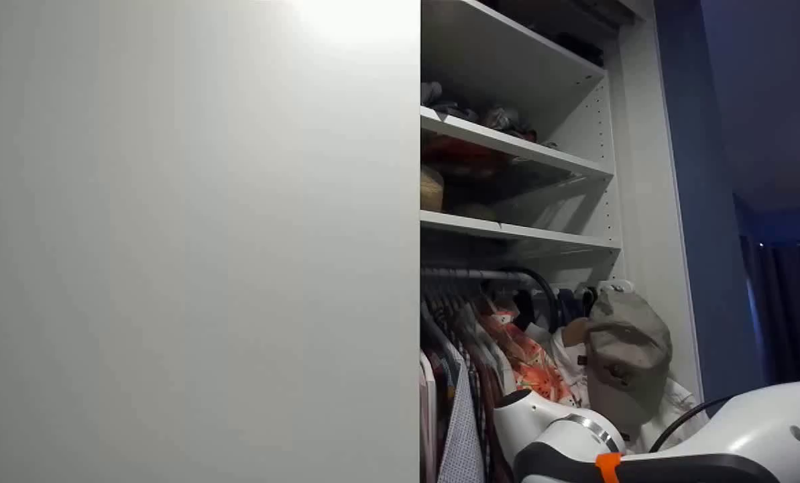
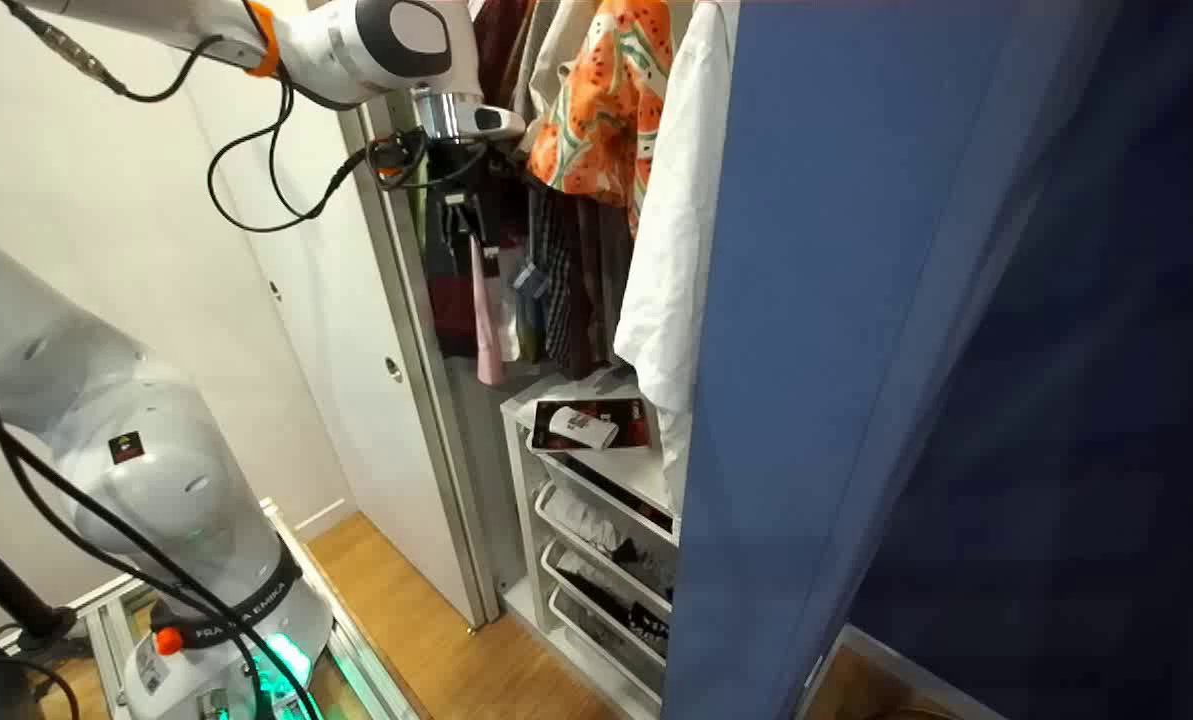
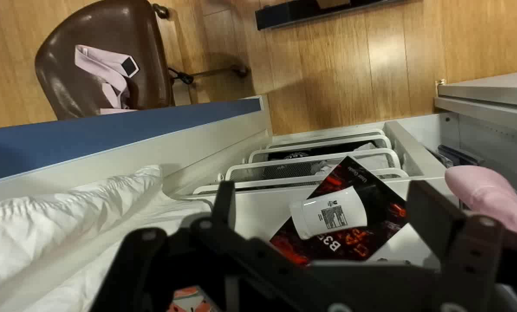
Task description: Pull the first white tray from the top outwards
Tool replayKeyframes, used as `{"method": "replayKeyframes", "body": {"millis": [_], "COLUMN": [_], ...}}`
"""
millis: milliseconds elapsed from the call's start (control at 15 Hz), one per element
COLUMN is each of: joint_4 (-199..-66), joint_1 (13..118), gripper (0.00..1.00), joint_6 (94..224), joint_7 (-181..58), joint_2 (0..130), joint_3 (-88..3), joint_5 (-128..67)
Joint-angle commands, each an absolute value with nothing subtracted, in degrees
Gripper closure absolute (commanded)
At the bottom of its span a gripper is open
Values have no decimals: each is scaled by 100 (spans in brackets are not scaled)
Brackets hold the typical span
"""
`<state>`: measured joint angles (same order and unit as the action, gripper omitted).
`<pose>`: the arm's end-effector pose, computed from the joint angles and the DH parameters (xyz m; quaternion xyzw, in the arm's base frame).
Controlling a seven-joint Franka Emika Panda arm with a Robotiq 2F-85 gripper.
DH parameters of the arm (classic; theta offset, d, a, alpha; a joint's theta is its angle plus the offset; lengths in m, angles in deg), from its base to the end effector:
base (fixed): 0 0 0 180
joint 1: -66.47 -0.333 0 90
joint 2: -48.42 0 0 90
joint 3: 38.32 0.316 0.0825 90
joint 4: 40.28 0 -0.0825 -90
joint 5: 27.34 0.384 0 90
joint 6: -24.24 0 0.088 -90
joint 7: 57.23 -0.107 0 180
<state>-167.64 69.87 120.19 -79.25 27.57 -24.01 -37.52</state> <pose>0.4193 0.0718 0.5043 0.9825 -0.0899 -0.0577 0.1523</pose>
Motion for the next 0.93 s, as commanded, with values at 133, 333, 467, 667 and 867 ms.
{"method": "replayKeyframes", "body": {"millis": [133,333,467,667,867], "joint_4": [-16970,-17324,-17553,-17978,-18624], "joint_1": [6770,6687,6658,6633,6669], "gripper": [0,0,0,0,0], "joint_6": [12319,12788,13130,13662,14366], "joint_7": [-7947,-7887,-7772,-7688,-7757], "joint_2": [2826,2882,3074,3379,3561], "joint_3": [-2735,-2970,-3131,-3320,-3410], "joint_5": [-3531,-3132,-2739,-1932,-1420]}}
